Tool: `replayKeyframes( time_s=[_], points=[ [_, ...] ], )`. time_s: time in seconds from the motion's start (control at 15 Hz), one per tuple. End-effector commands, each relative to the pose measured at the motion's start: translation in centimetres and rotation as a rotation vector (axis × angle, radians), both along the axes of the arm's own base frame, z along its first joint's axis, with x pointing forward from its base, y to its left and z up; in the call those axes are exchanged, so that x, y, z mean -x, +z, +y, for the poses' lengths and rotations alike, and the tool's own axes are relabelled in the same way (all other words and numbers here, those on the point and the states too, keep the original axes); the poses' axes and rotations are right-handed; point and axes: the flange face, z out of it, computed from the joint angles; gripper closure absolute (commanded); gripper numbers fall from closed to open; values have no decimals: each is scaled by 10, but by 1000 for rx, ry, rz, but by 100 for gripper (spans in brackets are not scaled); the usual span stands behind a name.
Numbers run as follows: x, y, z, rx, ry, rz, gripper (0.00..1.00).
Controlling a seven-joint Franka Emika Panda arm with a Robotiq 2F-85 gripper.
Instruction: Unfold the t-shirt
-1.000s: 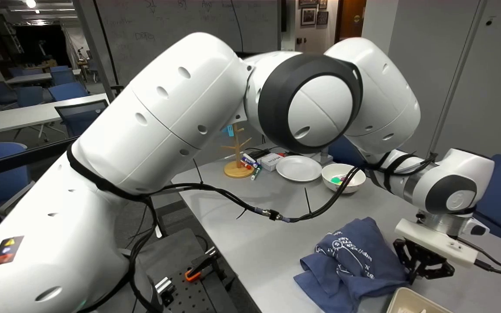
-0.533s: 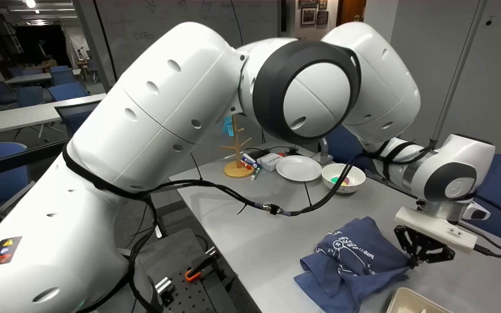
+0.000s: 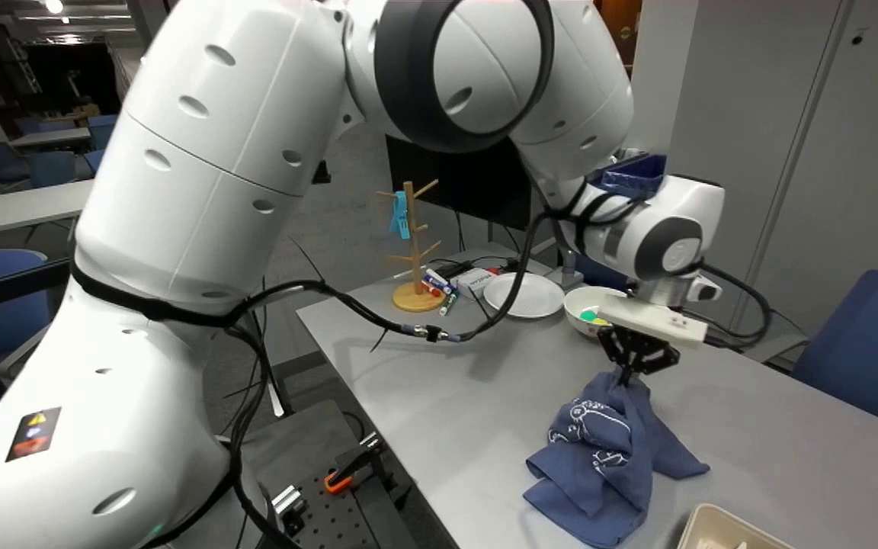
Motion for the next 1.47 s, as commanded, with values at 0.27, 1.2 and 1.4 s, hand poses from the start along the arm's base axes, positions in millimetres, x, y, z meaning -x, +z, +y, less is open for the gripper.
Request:
replayKeyframes(
  time_s=[0.27, 1.2, 1.4],
  points=[
    [65, 44, 96, 33, 202, -83, 100],
    [130, 54, 156, -160, 448, 65, 100],
    [136, 50, 162, -180, 464, 92, 100]
  ],
)
